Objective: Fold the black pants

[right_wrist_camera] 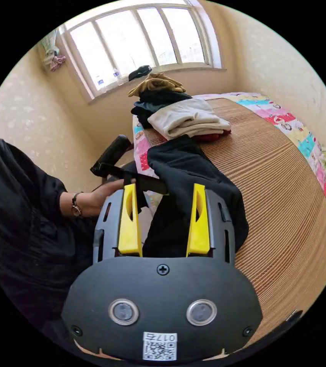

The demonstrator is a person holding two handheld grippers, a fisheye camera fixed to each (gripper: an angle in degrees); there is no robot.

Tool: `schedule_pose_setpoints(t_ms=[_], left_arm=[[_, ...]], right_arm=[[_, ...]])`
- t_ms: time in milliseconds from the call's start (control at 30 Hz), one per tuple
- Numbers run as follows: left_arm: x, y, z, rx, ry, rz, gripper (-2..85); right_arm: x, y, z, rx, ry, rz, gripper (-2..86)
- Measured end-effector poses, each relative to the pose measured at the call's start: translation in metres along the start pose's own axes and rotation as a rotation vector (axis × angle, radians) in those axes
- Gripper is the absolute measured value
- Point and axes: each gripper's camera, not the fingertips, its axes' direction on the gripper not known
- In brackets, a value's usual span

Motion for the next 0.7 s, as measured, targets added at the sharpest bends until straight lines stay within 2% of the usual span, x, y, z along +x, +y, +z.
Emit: schedule_pose_setpoints(t_ms=[33, 100, 167, 233, 333, 400, 467, 500, 567, 633, 700], left_arm=[[0.005, -0.002, -0.002, 0.018, -0.005, 0.006, 11.7], [0.015, -0.006, -0.004, 0.019, -0.051, 0.041, 11.4], [0.018, -0.009, -0.007, 0.006, -0.058, 0.044, 11.4], [0.004, -0.009, -0.013, 0.03, 0.061, -0.042, 13.7], [-0.016, -0.006, -0.015, 0.064, 0.225, -0.119, 16.6], [-0.017, -0.005, -0.016, 0.072, 0.235, -0.121, 16.4], [-0.013, -0.003, -0.02, 0.092, 0.249, -0.101, 14.2], [-0.007, -0.001, -0.024, 0.102, 0.276, -0.08, 12.5], [0.014, 0.002, -0.033, 0.088, 0.301, 0.011, 10.4], [0.062, 0.01, -0.038, 0.02, 0.251, 0.236, 9.3], [0.096, 0.025, -0.043, 0.019, 0.212, 0.37, 8.0]], right_arm=[[-0.004, 0.0, 0.0, 0.0, 0.048, -0.017, 16.6], [-0.008, -0.008, 0.009, -0.081, 0.268, -0.035, 12.5], [-0.001, -0.018, 0.014, -0.156, 0.339, -0.02, 7.7], [0.014, -0.025, 0.001, -0.152, 0.245, 0.043, 6.1], [0.057, -0.012, -0.039, -0.006, 0.008, 0.291, 5.1], [0.104, 0.036, -0.067, 0.221, -0.336, 0.514, 4.7], [0.132, 0.084, -0.078, 0.409, -0.607, 0.61, 4.6], [0.142, 0.112, -0.091, 0.516, -0.713, 0.61, 4.5], [0.147, 0.146, -0.119, 0.62, -0.784, 0.577, 4.4], [0.147, 0.168, -0.153, 0.677, -0.814, 0.524, 4.4], [0.15, 0.197, -0.2, 0.809, -0.852, 0.514, 4.2]])
